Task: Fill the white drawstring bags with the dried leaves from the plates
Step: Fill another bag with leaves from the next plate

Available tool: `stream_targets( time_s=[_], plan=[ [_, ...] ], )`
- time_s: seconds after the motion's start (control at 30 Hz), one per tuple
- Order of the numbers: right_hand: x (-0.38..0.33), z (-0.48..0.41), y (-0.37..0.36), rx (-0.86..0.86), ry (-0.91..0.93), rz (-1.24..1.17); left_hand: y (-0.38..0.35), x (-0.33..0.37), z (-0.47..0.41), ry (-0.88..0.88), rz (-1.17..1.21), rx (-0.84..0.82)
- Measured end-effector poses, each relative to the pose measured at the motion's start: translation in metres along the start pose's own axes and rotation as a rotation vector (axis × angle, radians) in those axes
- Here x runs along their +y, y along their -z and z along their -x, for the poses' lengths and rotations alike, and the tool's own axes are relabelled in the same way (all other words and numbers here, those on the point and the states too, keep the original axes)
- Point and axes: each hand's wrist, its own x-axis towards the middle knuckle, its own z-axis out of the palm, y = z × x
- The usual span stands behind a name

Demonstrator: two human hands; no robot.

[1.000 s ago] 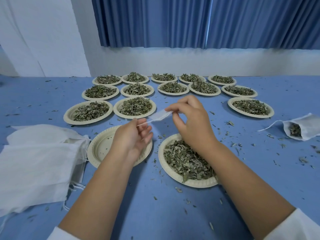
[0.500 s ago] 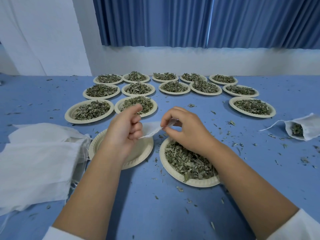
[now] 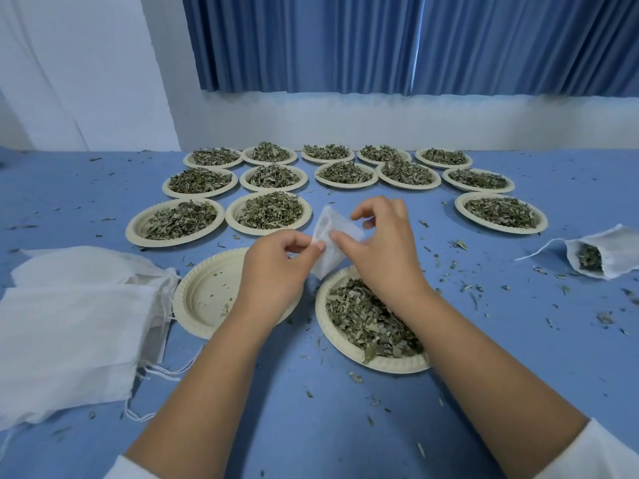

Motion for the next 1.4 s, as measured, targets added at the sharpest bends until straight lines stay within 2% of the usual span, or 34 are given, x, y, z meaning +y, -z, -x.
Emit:
stream_targets(
  time_s=[0.17, 0.37, 0.43, 0.53, 0.6, 0.67, 0.77, 0.87, 1.07, 1.4],
  plan=[
    [-0.008, 0.000, 0.000, -0.264, -0.353, -0.449, -0.003, 0.003, 0.002, -0.027, 0.074, 0.116],
    [-0.010, -0.002, 0.004, -0.270, -0.388, -0.665, -0.005, 0.011, 0.004, 0.029, 0.292, 0.101],
    [-0.010, -0.003, 0.006, -0.306, -0.418, -0.665, -0.004, 0.014, 0.004, -0.006, 0.326, 0.170],
    [-0.010, -0.002, 0.009, -0.470, -0.408, -0.502, -0.001, 0.014, 0.005, -0.121, 0.277, 0.321],
    [-0.009, -0.001, 0.012, -0.583, -0.361, -0.371, -0.001, 0.011, 0.006, -0.156, 0.202, 0.337],
    [-0.008, -0.002, 0.018, -0.606, -0.279, -0.230, -0.002, 0.008, 0.005, -0.150, 0.110, 0.305],
    [-0.003, -0.010, 0.035, -0.559, -0.106, 0.153, -0.003, 0.003, 0.004, -0.135, 0.012, 0.237],
    [0.001, -0.014, 0.051, -0.665, -0.064, 0.408, -0.005, -0.001, 0.005, -0.110, -0.071, 0.166],
    [-0.002, -0.005, 0.042, -0.886, -0.032, 0.511, -0.008, -0.003, 0.005, -0.063, -0.142, 0.094],
    [0.006, -0.002, 0.032, -0.810, 0.027, 0.484, -0.009, -0.004, 0.004, -0.013, -0.057, 0.081]
  ],
)
